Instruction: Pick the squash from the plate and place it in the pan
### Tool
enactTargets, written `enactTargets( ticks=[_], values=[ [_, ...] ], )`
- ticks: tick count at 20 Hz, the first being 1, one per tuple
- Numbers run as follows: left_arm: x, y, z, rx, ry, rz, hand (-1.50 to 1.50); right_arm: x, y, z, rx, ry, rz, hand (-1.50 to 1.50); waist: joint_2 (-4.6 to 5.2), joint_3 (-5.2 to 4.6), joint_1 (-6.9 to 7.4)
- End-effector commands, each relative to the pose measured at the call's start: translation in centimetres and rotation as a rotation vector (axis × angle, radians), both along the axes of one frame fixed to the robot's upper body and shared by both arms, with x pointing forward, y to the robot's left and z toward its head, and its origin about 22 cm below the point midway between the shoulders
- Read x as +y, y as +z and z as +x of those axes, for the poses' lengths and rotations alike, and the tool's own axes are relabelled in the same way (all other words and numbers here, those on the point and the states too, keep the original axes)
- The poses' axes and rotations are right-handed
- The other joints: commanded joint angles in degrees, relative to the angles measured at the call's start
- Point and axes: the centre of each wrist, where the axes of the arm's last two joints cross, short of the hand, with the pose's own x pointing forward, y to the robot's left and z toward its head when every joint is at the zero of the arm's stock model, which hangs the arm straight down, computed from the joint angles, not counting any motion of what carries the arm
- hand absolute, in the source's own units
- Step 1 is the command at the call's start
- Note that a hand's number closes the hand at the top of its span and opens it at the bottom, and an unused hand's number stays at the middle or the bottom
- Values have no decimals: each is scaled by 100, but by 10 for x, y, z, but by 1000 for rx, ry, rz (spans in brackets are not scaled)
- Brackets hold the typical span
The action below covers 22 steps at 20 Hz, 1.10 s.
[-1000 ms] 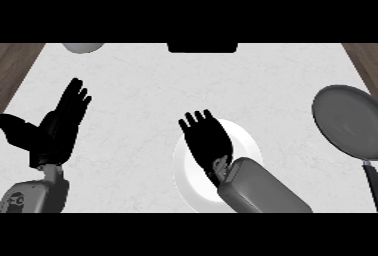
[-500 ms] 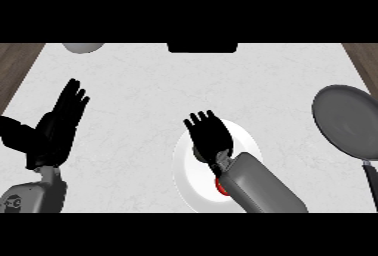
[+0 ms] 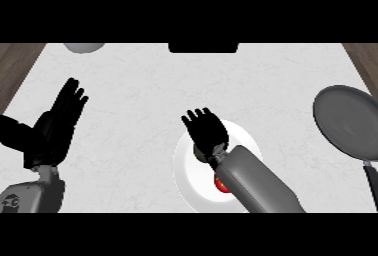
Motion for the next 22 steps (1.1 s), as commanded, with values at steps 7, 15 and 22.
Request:
enactTargets(
  ticks=[7,15,22],
  values=[
    [-6,-13,11,-1,-1,-7,0,-1,-41,5,40,81,29,150,31,5,33],
    [-1,3,4,9,-4,-5,0,5,-38,9,24,105,81,150,20,5,42],
    [2,-10,5,20,48,2,0,-59,-48,23,40,-333,194,150,3,2,-242]
  ],
)
